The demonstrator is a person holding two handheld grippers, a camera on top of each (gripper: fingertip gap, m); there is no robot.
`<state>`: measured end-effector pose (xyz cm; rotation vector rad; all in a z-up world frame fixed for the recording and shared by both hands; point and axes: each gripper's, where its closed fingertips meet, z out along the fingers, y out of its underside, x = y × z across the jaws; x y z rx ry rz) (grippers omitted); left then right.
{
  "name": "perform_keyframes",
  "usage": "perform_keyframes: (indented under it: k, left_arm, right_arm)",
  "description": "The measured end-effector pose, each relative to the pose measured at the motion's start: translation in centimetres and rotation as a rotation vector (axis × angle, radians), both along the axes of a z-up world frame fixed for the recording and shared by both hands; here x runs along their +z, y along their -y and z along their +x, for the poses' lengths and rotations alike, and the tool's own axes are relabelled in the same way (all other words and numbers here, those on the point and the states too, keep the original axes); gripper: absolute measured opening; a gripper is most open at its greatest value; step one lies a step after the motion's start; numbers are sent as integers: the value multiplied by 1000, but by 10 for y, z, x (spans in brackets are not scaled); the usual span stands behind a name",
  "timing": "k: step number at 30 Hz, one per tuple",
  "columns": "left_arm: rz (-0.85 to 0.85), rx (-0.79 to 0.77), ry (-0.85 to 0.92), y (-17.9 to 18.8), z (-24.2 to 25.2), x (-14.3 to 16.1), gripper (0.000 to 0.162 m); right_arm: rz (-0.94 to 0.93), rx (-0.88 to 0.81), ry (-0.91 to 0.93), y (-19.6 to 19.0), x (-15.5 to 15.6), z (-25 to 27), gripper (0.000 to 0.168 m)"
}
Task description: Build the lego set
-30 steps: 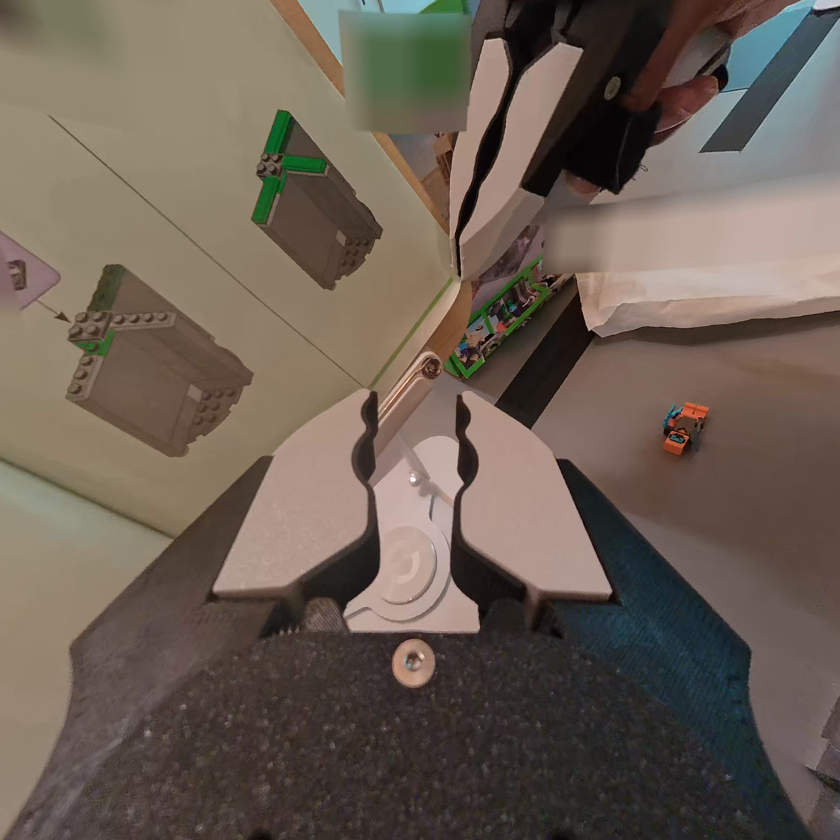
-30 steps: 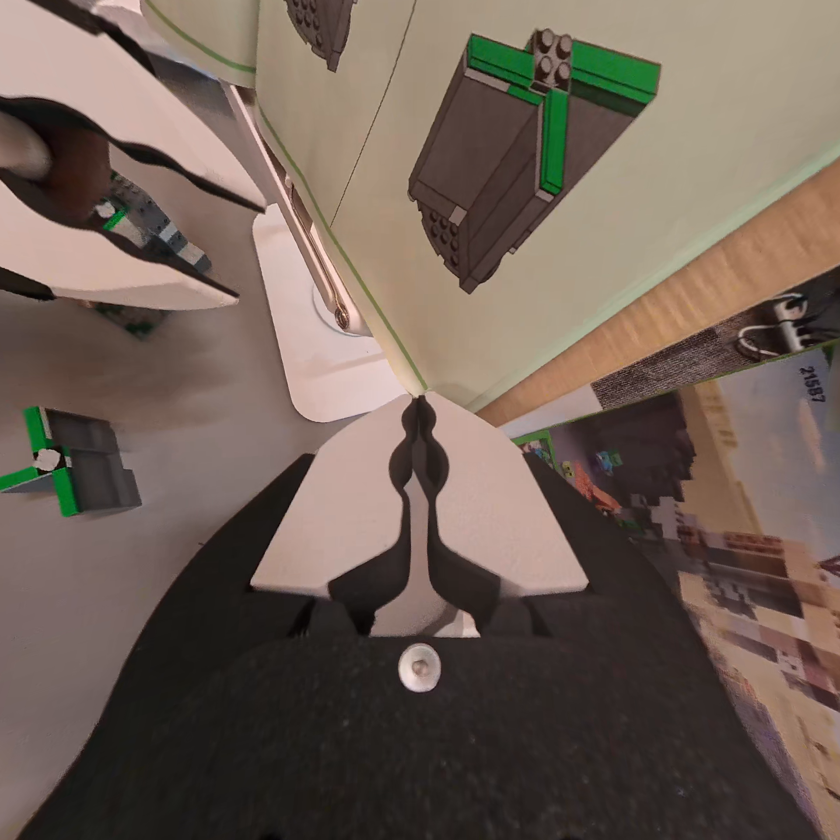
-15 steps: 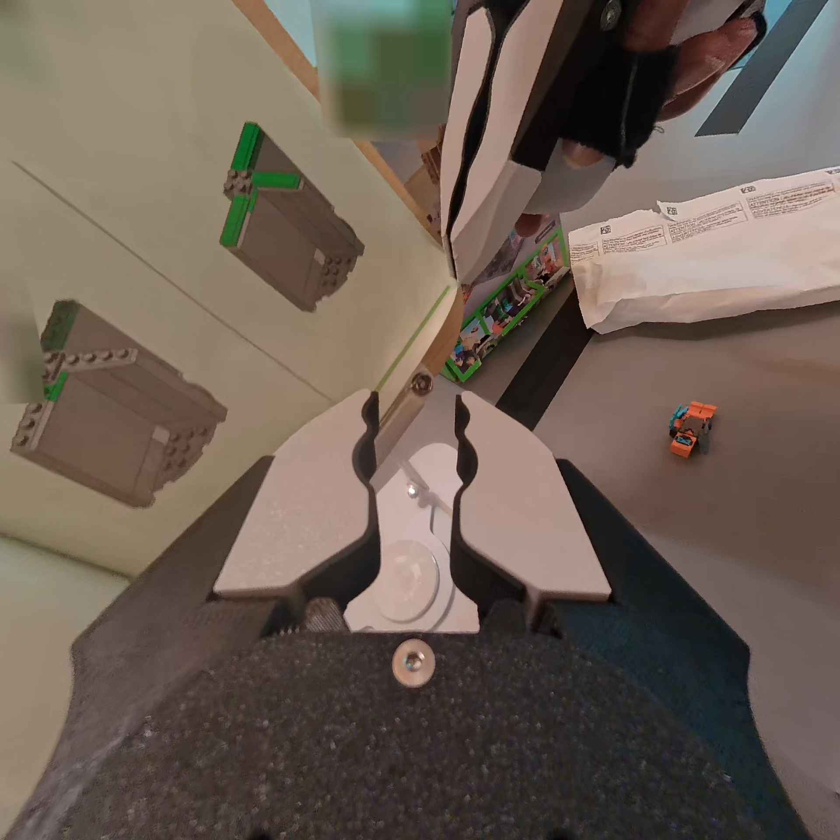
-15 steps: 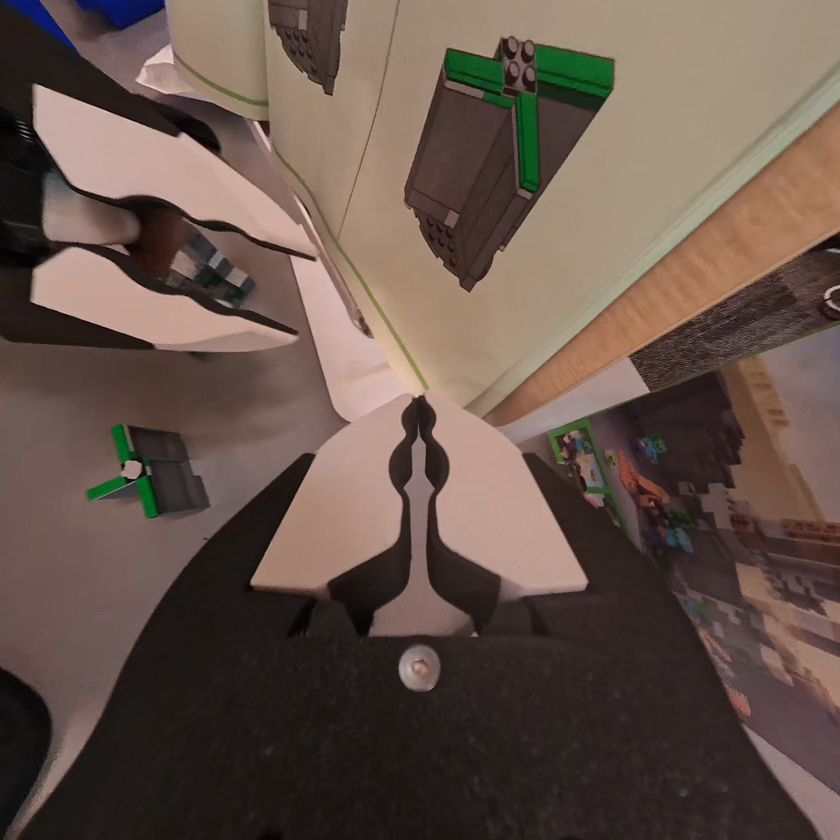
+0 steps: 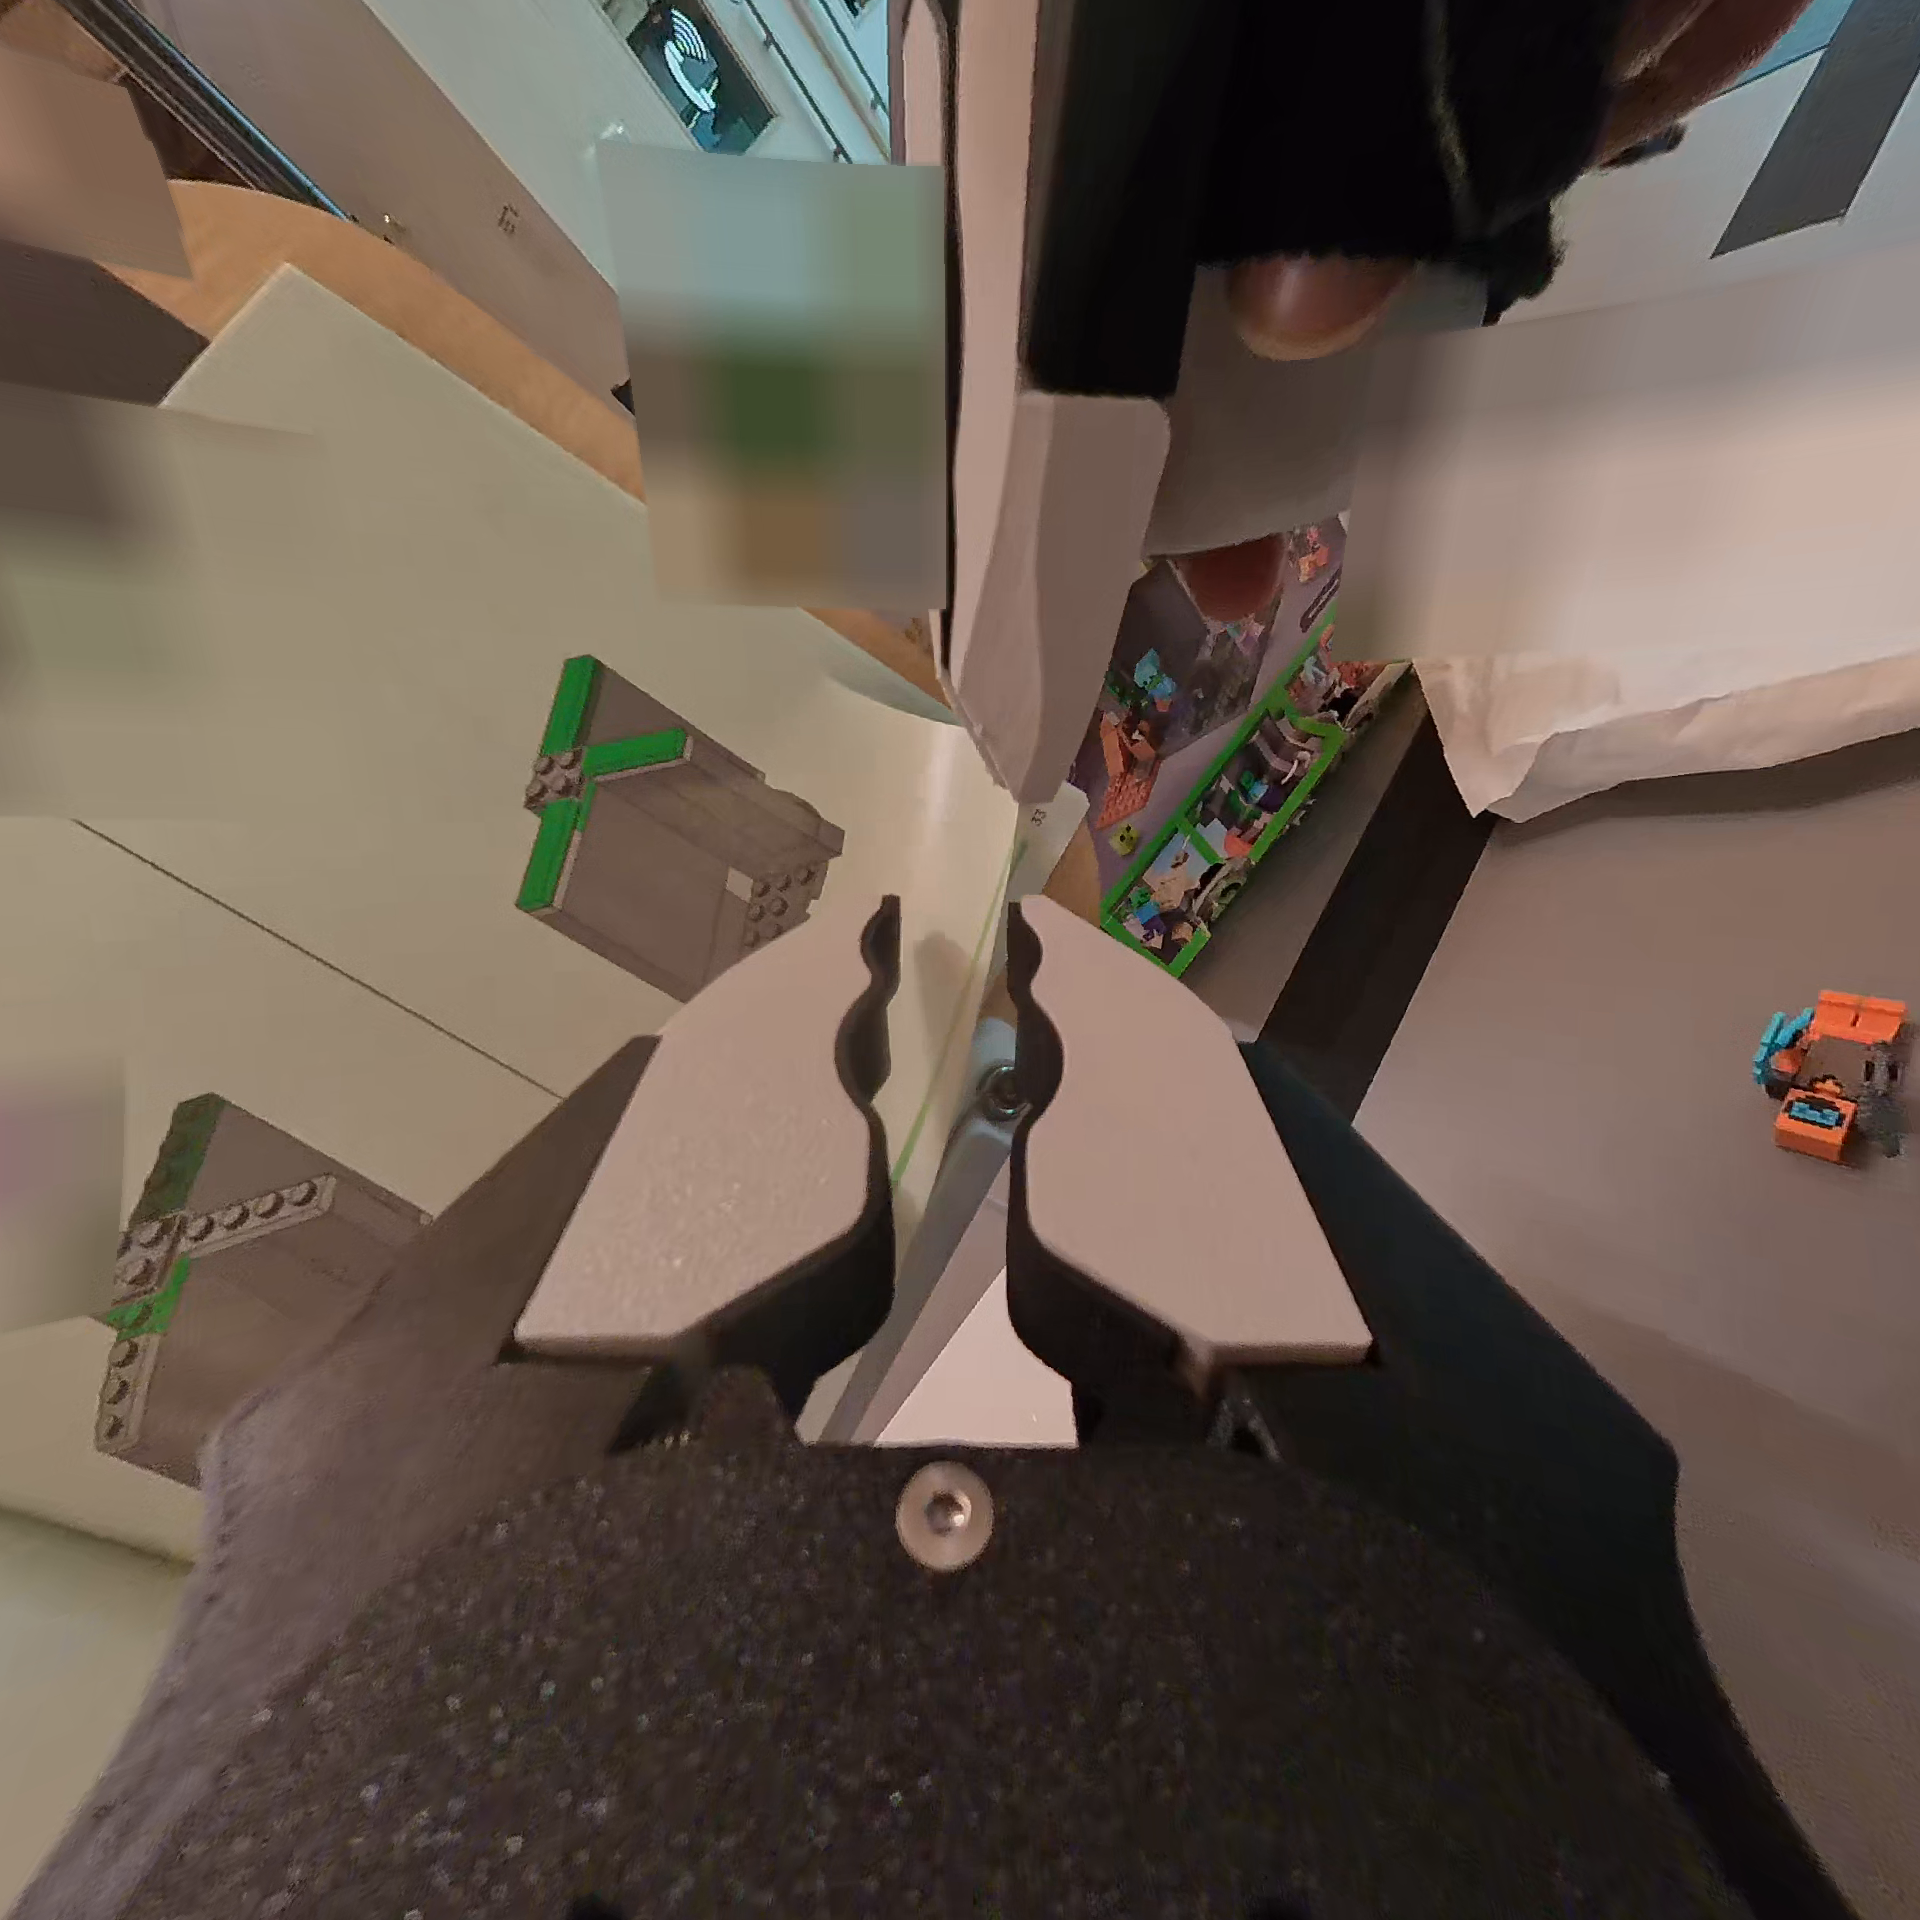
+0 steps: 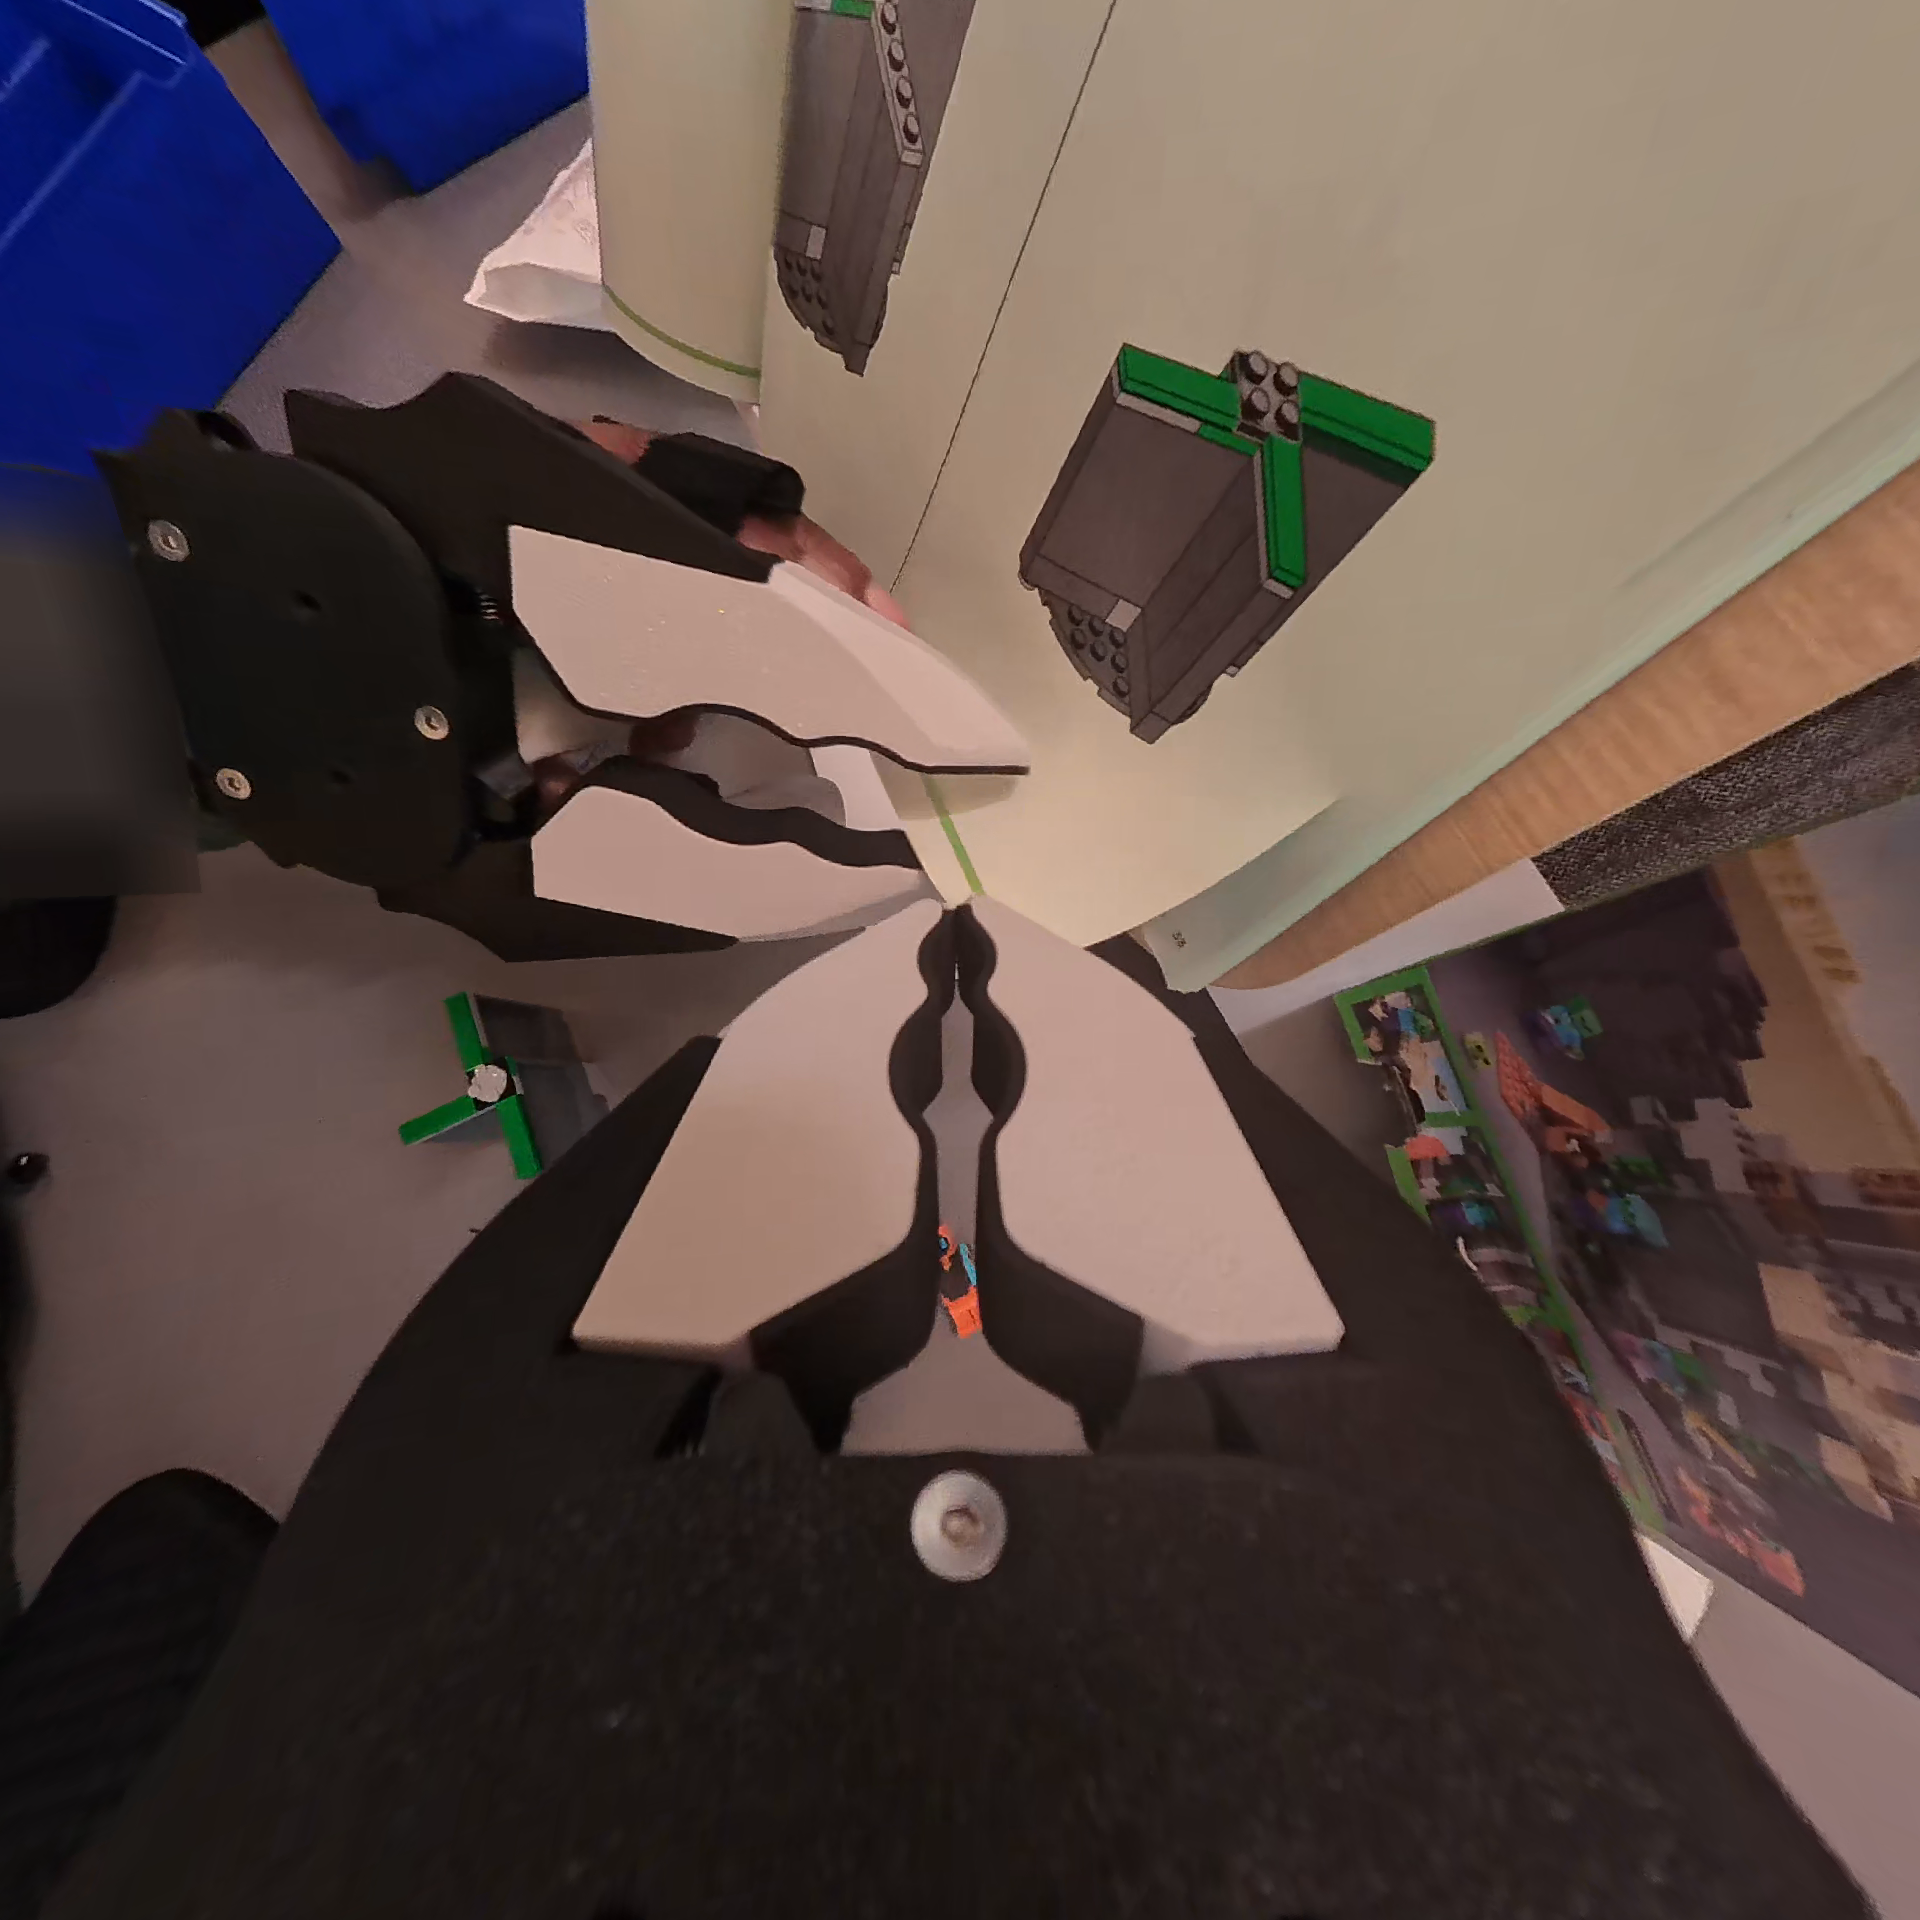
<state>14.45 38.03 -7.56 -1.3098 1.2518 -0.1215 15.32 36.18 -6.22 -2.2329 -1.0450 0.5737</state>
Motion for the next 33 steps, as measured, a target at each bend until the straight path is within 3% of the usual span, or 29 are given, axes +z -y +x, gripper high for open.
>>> perform_keyframes:
  k: [16, 22, 29, 33]
  left_arm:
    - [85, 28, 10, 1, -4, 3, 0]
    - [85, 27, 20, 4, -5, 7, 0]
    - [100, 10, 27, 11, -8, 15, 0]
    - [97, 12, 34, 12, -11, 15, 0]
  right_arm:
    - [40, 14, 2, 6, 4, -2, 0]
    - [49, 14, -3, 10, 8, -5, 0]
    - [119, 37, -63, 17, 19, -10, 0]
    - [198, 45, -175, 24, 37, -8, 10]
